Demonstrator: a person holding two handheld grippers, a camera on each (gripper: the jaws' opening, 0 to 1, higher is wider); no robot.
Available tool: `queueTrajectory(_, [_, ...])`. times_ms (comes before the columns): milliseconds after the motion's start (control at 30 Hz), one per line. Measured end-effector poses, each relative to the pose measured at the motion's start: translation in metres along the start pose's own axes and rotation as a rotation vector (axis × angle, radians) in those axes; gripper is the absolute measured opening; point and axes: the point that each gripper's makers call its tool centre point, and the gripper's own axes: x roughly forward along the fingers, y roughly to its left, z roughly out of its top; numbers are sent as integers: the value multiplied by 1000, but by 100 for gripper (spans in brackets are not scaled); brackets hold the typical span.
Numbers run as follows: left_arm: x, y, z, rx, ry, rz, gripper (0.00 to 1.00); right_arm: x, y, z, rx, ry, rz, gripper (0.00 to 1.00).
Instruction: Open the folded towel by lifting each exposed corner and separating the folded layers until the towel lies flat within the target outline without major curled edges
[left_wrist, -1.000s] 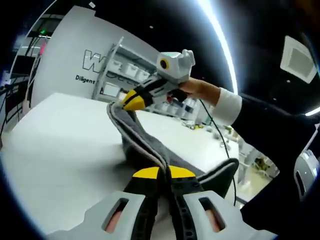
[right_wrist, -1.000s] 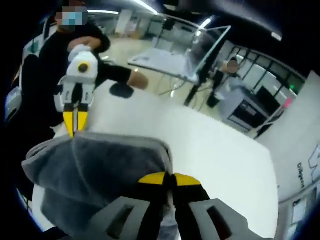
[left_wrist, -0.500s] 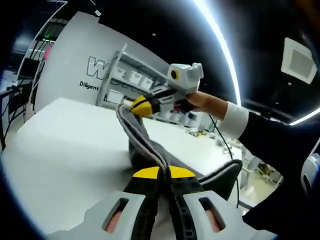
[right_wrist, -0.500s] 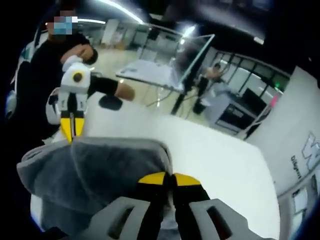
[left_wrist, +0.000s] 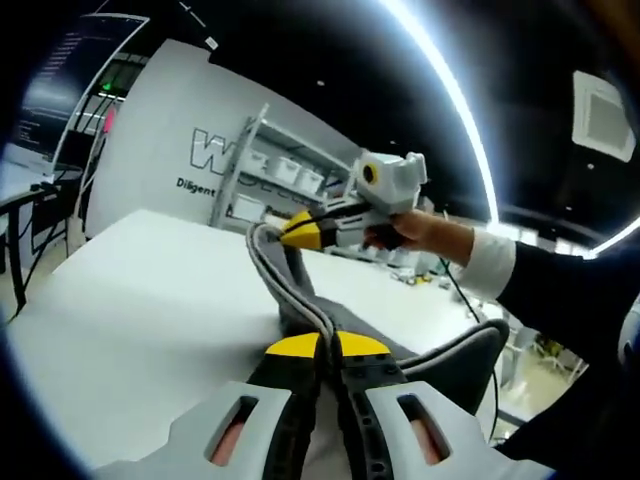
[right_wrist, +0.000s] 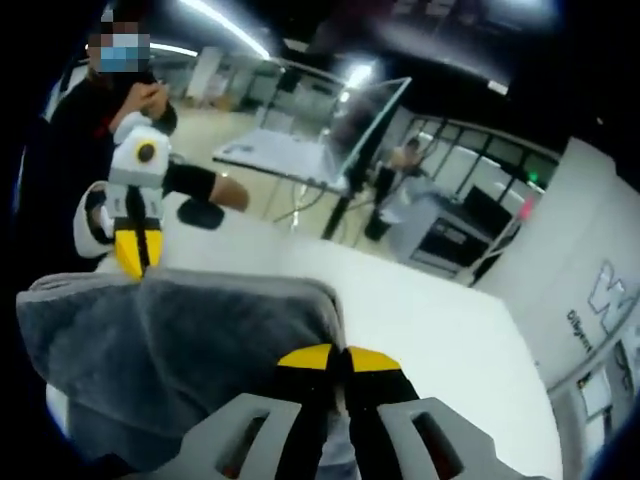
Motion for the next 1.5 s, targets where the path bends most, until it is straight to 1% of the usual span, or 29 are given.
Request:
queueTrajectory(233, [0,9,1,16,-5,35,4,7,-3,-2,31,-5,-24,0])
queueTrajectory(333, [-2,15,6,12,-19,46,4,8,-5,-1,44,-10,-40,0])
queueTrajectory(567, [-4,28,9,10,-29,78,3,14,-10,-1,70,-15,-68,0])
queueTrajectory(767, [-7,38,12,6,-35,104,3,20,-9,-1,82,-22,-73,0])
queueTrajectory(933, [-10,45,15,5,-44,120,3,24,-12,0,91,-30,-80,0])
queueTrajectory(1033, [-12,52,13,10,-38,141,3,29,-14,1,89,-30,-85,0])
queueTrajectory(1133, [-14,56,11,11,-27,152,3,36,-12,1,92,-32,-80,0])
queueTrajectory(1300, [-17,62,11,5,-28,165,3,46,-10,-1,92,-29,-70,0])
queueTrajectory(1500, [-17,67,10,17,-22,180,3,50,-13,-4,104,-25,-79,0])
